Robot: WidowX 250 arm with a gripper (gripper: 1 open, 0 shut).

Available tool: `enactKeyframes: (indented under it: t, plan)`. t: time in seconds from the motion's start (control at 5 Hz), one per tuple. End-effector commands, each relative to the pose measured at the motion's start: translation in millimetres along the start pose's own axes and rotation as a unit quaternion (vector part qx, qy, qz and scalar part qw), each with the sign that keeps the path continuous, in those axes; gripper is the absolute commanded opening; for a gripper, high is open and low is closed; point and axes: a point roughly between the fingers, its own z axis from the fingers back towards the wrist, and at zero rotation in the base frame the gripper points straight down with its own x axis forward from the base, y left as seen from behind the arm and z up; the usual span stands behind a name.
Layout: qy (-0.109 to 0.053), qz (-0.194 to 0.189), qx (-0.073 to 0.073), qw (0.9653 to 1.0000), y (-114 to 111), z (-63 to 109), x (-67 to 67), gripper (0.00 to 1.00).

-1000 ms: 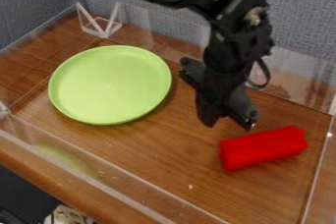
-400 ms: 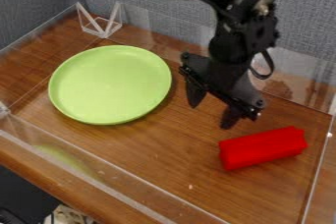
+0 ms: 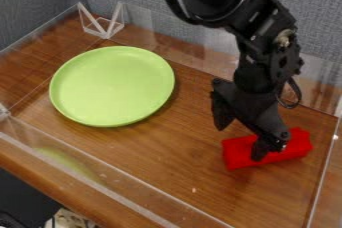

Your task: Put the red object on the green plate

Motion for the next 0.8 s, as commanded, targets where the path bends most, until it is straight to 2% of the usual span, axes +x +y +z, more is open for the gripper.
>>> enactKeyframes:
  t: [0.0,0.2,0.4,0.6]
  plan:
    - [-0.014,-0.012,-0.014,0.9997,1.2,-1.5,10.8,0.00]
    - [-0.012,0.006,-0.009,0.9999,-1.1,2.7,11.4,0.00]
    - [-0.022,0.039,0.010,0.9989,9.8,26.5,10.9,0.00]
    - [-0.041,0.087,0.035,0.9948,35.6,54.2,2.2,0.00]
